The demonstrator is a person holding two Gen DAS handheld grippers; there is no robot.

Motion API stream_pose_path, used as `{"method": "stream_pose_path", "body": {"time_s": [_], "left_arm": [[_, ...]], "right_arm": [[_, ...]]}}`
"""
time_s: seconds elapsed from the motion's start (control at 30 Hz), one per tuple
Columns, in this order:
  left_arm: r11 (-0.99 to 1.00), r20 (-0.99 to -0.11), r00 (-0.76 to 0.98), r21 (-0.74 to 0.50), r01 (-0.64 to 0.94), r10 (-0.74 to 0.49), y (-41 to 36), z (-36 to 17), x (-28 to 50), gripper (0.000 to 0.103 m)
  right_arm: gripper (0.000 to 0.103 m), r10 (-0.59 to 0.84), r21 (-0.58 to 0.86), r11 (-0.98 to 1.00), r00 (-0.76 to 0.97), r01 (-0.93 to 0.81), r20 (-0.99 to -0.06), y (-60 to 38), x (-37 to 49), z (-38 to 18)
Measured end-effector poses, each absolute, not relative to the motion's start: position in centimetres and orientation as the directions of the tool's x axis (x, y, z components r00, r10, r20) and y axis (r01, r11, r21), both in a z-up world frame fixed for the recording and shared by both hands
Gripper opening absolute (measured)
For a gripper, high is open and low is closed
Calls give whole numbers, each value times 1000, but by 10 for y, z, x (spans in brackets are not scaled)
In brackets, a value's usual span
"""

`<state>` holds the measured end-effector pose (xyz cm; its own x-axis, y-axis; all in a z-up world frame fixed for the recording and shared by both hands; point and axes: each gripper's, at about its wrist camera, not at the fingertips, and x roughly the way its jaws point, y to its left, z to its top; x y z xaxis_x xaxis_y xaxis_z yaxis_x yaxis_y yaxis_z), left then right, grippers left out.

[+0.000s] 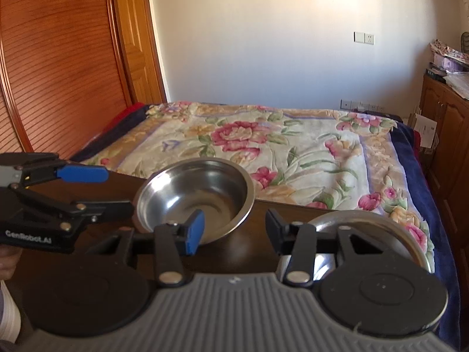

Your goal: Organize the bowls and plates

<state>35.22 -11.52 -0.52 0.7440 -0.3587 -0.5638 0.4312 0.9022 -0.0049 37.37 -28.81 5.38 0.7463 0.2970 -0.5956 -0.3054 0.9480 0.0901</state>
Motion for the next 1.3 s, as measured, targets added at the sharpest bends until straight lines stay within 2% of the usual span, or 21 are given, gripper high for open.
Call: {"method": "stream_pose_path", "body": {"time_s": [0.23, 0.33, 0.43, 0.47, 0.73, 0.9, 1.3], "left_arm": [[908, -587, 724, -46, 417, -362, -115, -19, 365, 61], [905, -597, 712, -56, 422, -369, -115, -22, 367, 61], [901, -609, 696, -73, 428, -380, -116, -23, 367, 51], [900, -611, 694, -76, 429, -382, -116, -24, 367, 50], [901, -622, 683, -90, 424, -383, -111, -22, 360, 35], [900, -604, 695, -93, 425, -390, -106, -10, 349, 22], [891, -546, 733, -54, 451, -405, -104, 24, 311, 17]], "right_arm": [[44, 288, 115, 953, 721, -280, -630, -287, 387, 49], [39, 284, 113, 954, 712, -278, -642, -285, 390, 47], [38, 299, 129, 950, 699, -286, -650, -283, 394, 44], [34, 316, 146, 944, 685, -295, -657, -281, 393, 43], [30, 330, 141, 936, 664, -323, -671, -272, 388, 42], [21, 318, 149, 943, 670, -298, -670, -275, 383, 43], [14, 311, 151, 949, 724, -278, -616, -285, 360, 69]]}}
